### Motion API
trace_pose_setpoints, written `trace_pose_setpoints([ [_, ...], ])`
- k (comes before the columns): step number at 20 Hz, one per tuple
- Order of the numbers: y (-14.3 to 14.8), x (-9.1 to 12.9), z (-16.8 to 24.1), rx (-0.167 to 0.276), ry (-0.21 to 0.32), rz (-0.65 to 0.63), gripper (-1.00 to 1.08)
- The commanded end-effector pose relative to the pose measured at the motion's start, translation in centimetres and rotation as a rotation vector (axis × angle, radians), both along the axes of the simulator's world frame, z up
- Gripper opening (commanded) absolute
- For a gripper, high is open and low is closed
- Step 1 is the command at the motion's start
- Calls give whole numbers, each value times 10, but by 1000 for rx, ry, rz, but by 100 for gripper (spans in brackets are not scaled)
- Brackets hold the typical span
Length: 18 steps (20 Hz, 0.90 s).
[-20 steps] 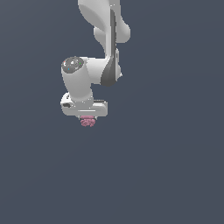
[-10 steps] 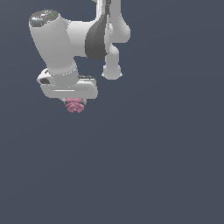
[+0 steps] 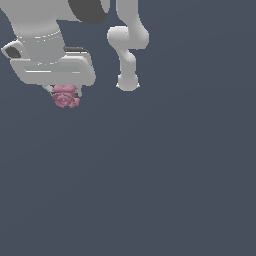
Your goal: Pick up the object and move it to a goal position.
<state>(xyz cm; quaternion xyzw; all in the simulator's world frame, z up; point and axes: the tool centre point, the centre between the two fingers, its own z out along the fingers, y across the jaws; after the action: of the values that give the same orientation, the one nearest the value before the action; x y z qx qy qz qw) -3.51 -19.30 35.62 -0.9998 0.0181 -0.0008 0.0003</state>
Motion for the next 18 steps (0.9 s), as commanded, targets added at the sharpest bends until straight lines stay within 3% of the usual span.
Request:
trace_pose_setpoints([
  [1,-8,-1,25,0,1,0,-100],
  [10,-33,1,97,0,1,1,-100],
  [18,-46,3,134,-1,2,1,-100],
])
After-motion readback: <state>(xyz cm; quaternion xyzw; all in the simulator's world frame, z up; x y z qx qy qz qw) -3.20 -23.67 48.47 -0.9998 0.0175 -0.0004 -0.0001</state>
